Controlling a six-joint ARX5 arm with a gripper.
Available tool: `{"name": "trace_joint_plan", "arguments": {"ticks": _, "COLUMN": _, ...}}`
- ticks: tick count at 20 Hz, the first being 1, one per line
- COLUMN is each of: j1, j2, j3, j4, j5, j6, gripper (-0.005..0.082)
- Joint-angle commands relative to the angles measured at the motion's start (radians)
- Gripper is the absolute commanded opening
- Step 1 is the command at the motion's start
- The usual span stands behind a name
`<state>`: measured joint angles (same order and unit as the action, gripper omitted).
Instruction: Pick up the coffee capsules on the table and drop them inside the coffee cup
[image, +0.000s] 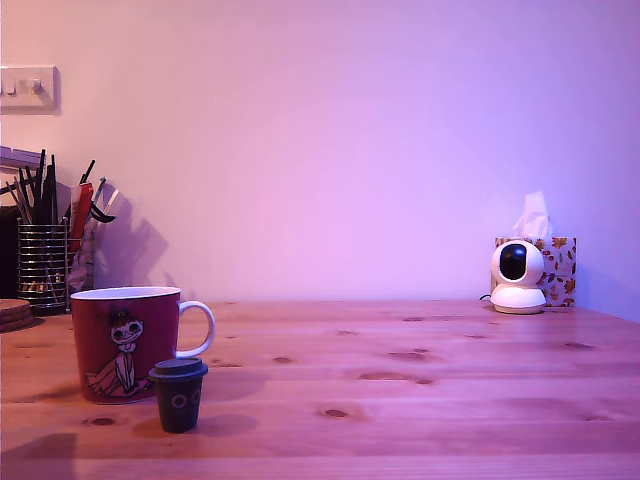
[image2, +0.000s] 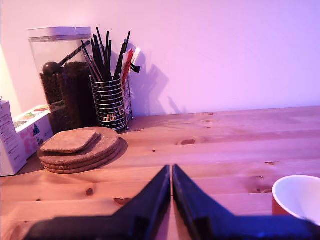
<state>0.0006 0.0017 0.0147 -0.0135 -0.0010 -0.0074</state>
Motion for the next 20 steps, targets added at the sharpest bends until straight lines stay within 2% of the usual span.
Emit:
{"name": "trace_joint_plan", "arguments": {"ticks": 1, "j1": -0.063, "j2": -0.014, "j3": -0.032, "j4": -0.004, "j5": 0.068, "j6": -0.03, "gripper": -0.0019}}
{"name": "trace_joint_plan", "arguments": {"ticks": 7, "j1": -0.063, "j2": -0.014, "j3": -0.032, "j4": 0.013, "j5": 0.069, "j6": -0.051, "gripper": -0.0019}}
{"name": "trace_joint_plan", "arguments": {"ticks": 8, "j1": -0.063, "j2": -0.014, "j3": -0.029, "j4": 0.032, "j5": 0.071, "j6": -0.076, "gripper": -0.0019}}
{"name": "trace_joint_plan", "arguments": {"ticks": 10, "j1": -0.063, "j2": -0.014, "j3": -0.011, "j4": 0.05, "j5": 0.072, "j6": -0.084, "gripper": -0.0019}}
{"name": "trace_joint_plan", "arguments": {"ticks": 12, "j1": -0.064, "j2": -0.014, "j3": 0.011, "j4": 0.037, "j5": 0.097, "j6": -0.118, "gripper": -0.0019}}
{"name": "trace_joint_plan", "arguments": {"ticks": 13, "j1": -0.064, "j2": -0.014, "j3": 0.016, "j4": 0.036, "j5": 0.128, "j6": -0.134, "gripper": -0.0019}}
{"name": "trace_joint_plan", "arguments": {"ticks": 15, "j1": -0.07, "j2": -0.014, "j3": 0.024, "j4": 0.018, "j5": 0.225, "j6": -0.154, "gripper": -0.0019}}
{"name": "trace_joint_plan", "arguments": {"ticks": 17, "j1": -0.078, "j2": -0.005, "j3": 0.042, "j4": -0.047, "j5": 0.296, "j6": -0.18, "gripper": -0.0019}}
{"name": "trace_joint_plan", "arguments": {"ticks": 20, "j1": -0.088, "j2": 0.023, "j3": 0.12, "j4": -0.177, "j5": 0.374, "j6": -0.176, "gripper": -0.0019}}
